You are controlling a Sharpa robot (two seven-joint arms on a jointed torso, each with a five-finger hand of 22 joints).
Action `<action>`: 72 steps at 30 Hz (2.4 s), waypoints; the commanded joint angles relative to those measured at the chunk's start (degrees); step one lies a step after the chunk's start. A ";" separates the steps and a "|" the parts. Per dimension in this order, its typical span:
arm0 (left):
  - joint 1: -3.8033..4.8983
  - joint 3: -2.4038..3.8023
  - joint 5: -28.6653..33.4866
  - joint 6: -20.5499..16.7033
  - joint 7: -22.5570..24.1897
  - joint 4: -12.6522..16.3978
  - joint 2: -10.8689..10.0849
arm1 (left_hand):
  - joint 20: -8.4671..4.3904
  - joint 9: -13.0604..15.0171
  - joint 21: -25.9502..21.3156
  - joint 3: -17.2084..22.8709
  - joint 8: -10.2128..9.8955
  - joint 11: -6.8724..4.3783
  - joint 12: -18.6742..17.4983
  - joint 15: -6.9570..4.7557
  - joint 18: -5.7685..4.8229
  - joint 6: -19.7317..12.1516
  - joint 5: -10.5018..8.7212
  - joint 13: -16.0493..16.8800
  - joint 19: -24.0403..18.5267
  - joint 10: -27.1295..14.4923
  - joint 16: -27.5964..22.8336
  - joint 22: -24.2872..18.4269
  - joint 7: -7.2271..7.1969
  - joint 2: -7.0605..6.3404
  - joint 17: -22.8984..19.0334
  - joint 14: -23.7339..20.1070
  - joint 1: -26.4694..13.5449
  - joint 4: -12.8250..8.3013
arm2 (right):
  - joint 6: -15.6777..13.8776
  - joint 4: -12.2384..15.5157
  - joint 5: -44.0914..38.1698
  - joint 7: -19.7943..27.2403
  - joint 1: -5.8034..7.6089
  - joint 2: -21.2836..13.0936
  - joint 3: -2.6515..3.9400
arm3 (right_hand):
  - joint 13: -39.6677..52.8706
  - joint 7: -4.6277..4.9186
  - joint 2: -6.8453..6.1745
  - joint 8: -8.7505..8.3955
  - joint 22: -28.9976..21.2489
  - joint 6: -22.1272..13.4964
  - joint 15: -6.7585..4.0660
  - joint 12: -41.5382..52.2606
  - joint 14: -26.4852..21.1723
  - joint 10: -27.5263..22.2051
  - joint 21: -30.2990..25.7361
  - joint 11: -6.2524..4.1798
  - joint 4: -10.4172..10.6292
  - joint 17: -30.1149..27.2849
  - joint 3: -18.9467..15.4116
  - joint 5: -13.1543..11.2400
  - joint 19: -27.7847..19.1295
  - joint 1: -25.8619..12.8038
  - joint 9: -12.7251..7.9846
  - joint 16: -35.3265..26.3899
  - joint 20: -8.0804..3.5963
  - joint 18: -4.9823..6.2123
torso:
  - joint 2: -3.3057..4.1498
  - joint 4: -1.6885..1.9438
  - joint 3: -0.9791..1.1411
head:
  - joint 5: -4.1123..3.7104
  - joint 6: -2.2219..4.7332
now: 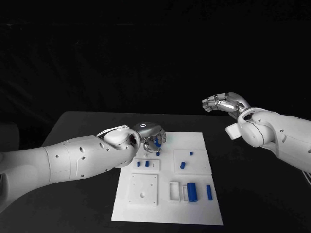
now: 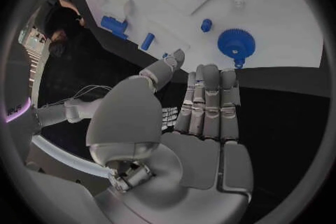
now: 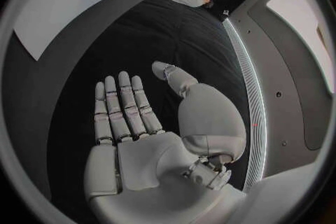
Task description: Assemble the parts on the task board
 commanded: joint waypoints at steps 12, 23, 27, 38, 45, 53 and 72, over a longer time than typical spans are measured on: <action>-0.96 -0.59 -7.37 5.46 -0.25 -3.13 2.17 | -1.57 -1.44 3.90 -0.76 -0.56 0.01 -4.38 -0.12 3.02 0.99 -0.16 -1.57 4.34 -0.19 6.76 2.54 0.00 0.18 2.41 3.89 0.71 1.03 | 0.51 0.19 -0.39 0.58 -0.04 0.11 0.02 | -0.07 0.46 0.28 0.38 0.10 0.37 -0.06 -0.24 -0.25 0.44 -0.29 -0.15 0.19 -0.11 -0.01 0.24 0.48 -0.31 -0.08 0.32 0.16 -0.76 | -0.04 0.14 0.00 | -0.23 -0.23; -1.56 -0.57 -7.41 5.67 -0.22 -4.56 2.70 | -1.17 -2.07 4.29 -0.08 -0.72 0.40 -7.49 0.23 3.99 1.24 -0.13 -3.66 5.35 -2.95 7.78 2.64 0.31 0.38 2.07 5.56 1.16 1.46 | 0.54 0.23 -0.40 0.62 -0.07 0.11 0.02 | -0.07 0.46 0.30 0.38 0.13 0.37 -0.06 -0.24 -0.25 0.44 -0.33 -0.14 0.20 -0.14 -0.02 0.27 0.50 -0.33 -0.09 0.34 0.17 -0.76 | -0.07 0.20 -0.04 | -0.17 -0.31; -1.86 -0.57 -7.13 5.67 0.02 -4.99 2.93 | -1.12 -2.13 4.31 0.00 -0.66 0.36 -7.46 0.20 4.10 1.43 -0.13 -3.93 5.53 -2.63 7.86 2.62 0.25 0.87 1.94 5.85 1.17 1.56 | 0.52 0.27 -0.51 0.55 -0.07 0.10 0.02 | -0.07 0.46 0.31 0.38 0.14 0.38 -0.06 -0.24 -0.26 0.45 -0.35 -0.14 0.21 -0.16 -0.02 0.27 0.51 -0.34 -0.09 0.35 0.17 -0.75 | -0.07 0.17 -0.05 | -0.15 -0.34; -2.63 -0.56 -6.31 5.07 0.08 -6.18 3.70 | -1.31 -2.26 4.64 -0.04 -0.45 -0.01 -6.69 -0.15 4.30 2.06 -0.12 -4.12 6.01 -0.31 8.36 2.76 0.36 2.78 1.83 6.61 1.39 1.30 | 0.54 0.79 -0.65 0.54 -0.08 0.05 0.02 | -0.07 0.46 0.30 0.39 0.16 0.38 -0.06 -0.24 -0.25 0.46 -0.38 -0.14 0.23 -0.18 -0.05 0.29 0.52 -0.38 -0.10 0.37 0.18 -0.75 | -0.01 0.13 -0.01 | -0.32 -0.40; -2.85 -0.56 -5.73 4.81 0.42 -6.41 4.10 | -1.54 -2.54 4.84 -0.36 -0.46 -0.40 -6.08 -0.52 4.29 2.40 -0.13 -4.24 6.22 1.85 8.63 2.85 0.43 3.75 1.64 6.87 1.34 0.59 | 0.53 0.79 -0.65 0.53 -0.08 0.11 0.02 | -0.07 0.45 0.31 0.40 0.18 0.40 -0.05 -0.23 -0.24 0.48 -0.41 -0.15 0.25 -0.20 -0.07 0.31 0.55 -0.42 -0.10 0.39 0.18 -0.75 | -0.06 0.26 0.01 | -0.47 -0.47; -2.97 -0.56 -5.73 5.66 0.31 -6.66 4.19 | -1.72 -2.71 4.97 -0.42 -0.30 -0.56 -6.00 -0.69 4.19 3.00 -0.14 -4.32 6.36 2.83 8.82 2.87 0.48 5.05 1.46 7.02 1.16 0.34 | 0.47 0.90 -0.66 0.54 -0.08 0.06 0.03 | -0.07 0.45 0.31 0.40 0.21 0.41 -0.06 -0.23 -0.24 0.49 -0.44 -0.15 0.26 -0.22 -0.08 0.33 0.57 -0.43 -0.10 0.41 0.18 -0.74 | -0.08 0.26 0.03 | -0.45 -0.44; -3.83 -0.58 -5.73 6.83 -0.20 -8.43 5.50 | -1.79 -3.00 4.89 -0.35 -0.16 -0.43 -6.19 -0.57 4.05 3.68 -0.16 -4.55 6.26 3.76 8.88 2.80 0.78 6.58 1.13 7.01 0.98 -0.11 | 0.25 1.15 -0.67 0.70 -0.08 -0.07 0.03 | -0.05 0.40 0.32 0.48 0.31 0.53 -0.09 -0.17 -0.14 0.62 -0.55 -0.21 0.30 -0.31 -0.08 0.51 0.71 -0.46 -0.10 0.53 0.17 -0.69 | -0.04 0.16 0.01 | -0.56 -0.53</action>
